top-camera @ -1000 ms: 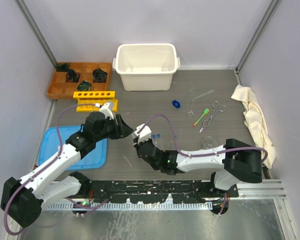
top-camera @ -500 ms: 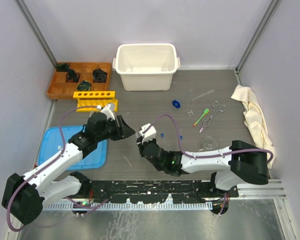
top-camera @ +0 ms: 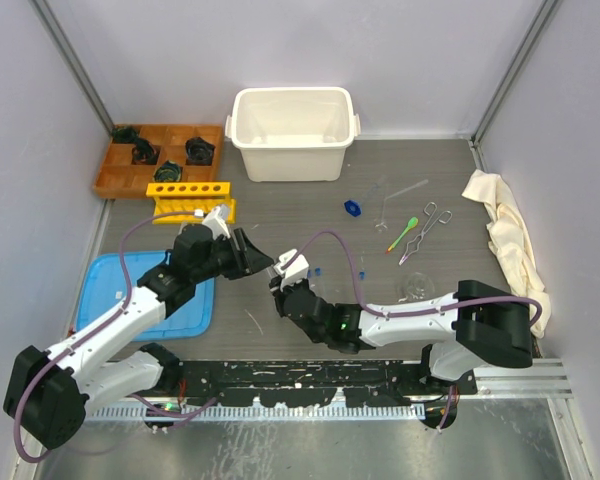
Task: Organize the chemistry lab equipment
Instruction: Pick up the test tube at the center of the board.
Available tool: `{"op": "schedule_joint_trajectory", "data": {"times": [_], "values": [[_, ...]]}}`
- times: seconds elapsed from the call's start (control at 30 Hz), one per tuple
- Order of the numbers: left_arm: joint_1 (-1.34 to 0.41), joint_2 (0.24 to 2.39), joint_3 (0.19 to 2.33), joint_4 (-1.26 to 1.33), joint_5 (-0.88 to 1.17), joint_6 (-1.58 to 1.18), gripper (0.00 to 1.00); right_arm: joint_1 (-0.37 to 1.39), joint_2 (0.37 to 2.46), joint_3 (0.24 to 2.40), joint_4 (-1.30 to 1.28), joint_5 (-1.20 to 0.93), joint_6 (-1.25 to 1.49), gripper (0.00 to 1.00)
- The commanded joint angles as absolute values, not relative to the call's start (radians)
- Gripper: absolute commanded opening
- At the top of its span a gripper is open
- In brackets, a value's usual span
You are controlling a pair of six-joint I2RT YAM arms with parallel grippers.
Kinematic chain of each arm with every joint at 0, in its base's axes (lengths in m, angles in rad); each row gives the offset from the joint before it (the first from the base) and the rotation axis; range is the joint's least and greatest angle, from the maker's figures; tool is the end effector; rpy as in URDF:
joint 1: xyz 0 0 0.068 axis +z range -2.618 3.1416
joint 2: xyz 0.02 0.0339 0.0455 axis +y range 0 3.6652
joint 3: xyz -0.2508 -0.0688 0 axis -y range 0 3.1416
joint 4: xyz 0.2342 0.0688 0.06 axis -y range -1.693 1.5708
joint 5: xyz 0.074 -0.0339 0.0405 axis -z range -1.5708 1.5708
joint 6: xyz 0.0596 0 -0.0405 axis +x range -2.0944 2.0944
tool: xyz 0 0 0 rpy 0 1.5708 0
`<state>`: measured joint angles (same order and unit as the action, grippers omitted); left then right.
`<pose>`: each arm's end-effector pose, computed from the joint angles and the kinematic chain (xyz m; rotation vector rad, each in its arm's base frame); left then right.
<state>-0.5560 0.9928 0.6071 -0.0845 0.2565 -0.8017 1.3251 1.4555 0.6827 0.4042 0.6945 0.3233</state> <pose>0.1958 -0.1395 0.2314 -0.0971 2.2102 -1.0710 0.1130 0.2938 0.1989 -0.4784 1.8157 0.4694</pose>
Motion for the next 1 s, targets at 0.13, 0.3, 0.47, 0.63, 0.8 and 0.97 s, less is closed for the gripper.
{"op": "schedule_joint_trajectory", "data": {"times": [0.13, 0.3, 0.47, 0.63, 0.8, 0.97], "values": [[-0.556, 1.001, 0.607, -0.017, 0.287, -0.811, 0.32, 1.335, 1.456, 0.724, 0.469, 0.714, 0.319, 0.01], [-0.556, 1.014, 0.603, -0.007, 0.291, -0.813, 0.28, 1.335, 1.457, 0.721, 0.474, 0.716, 0.321, 0.01], [-0.555, 1.017, 0.603, -0.014, 0.282, -0.81, 0.2, 1.335, 1.457, 0.72, 0.473, 0.716, 0.322, 0.01], [-0.555, 1.021, 0.607, -0.04, 0.241, -0.791, 0.01, 1.336, 1.455, 0.716, 0.467, 0.713, 0.327, 0.01], [-0.554, 1.038, 0.635, -0.087, 0.17, -0.737, 0.0, 1.342, 1.437, 0.712, 0.453, 0.684, 0.327, 0.28], [-0.555, 1.058, 0.672, -0.115, 0.038, -0.673, 0.0, 1.359, 1.392, 0.716, 0.403, 0.66, 0.325, 0.38]]}}
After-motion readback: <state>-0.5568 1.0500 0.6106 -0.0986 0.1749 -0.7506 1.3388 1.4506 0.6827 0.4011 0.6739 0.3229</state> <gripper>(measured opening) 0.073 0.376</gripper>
